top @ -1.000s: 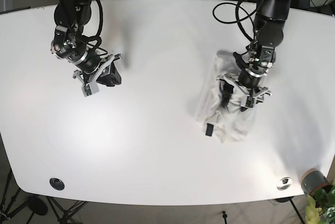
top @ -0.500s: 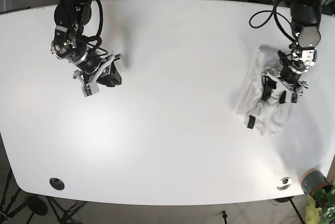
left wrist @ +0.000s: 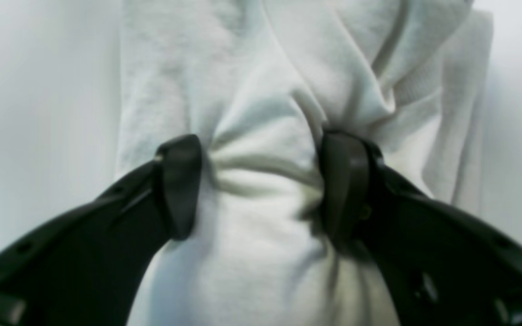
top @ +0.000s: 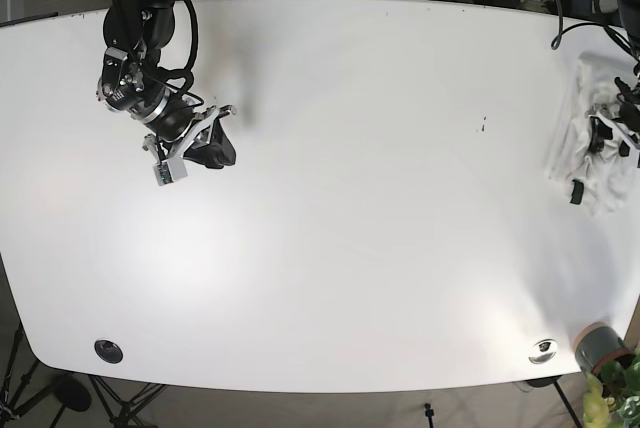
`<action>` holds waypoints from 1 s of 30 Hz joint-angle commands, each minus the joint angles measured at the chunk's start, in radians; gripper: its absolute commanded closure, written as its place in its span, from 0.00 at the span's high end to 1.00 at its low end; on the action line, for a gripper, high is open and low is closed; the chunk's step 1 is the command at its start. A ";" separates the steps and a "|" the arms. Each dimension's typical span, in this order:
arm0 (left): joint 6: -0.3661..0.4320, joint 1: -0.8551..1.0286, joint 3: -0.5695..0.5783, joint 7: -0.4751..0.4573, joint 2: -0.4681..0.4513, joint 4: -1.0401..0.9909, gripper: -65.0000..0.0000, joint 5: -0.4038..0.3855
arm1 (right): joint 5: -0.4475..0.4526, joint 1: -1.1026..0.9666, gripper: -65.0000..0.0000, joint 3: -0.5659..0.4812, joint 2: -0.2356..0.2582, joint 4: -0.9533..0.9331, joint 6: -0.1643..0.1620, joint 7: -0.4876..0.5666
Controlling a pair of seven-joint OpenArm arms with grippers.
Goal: Fold the T-shirt properly
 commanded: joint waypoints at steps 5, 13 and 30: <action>0.016 -0.002 -0.002 -0.023 -0.110 -0.032 0.57 0.037 | 0.023 -0.005 0.18 0.003 0.009 0.063 0.007 0.023; 0.009 -0.066 0.005 -0.059 -0.193 -0.092 0.57 0.038 | 0.021 -0.025 0.18 0.003 0.009 0.121 0.007 0.023; 0.008 -0.069 -0.002 0.007 -0.230 0.094 0.57 0.034 | 0.018 -0.037 0.18 0.003 0.013 0.123 0.007 0.023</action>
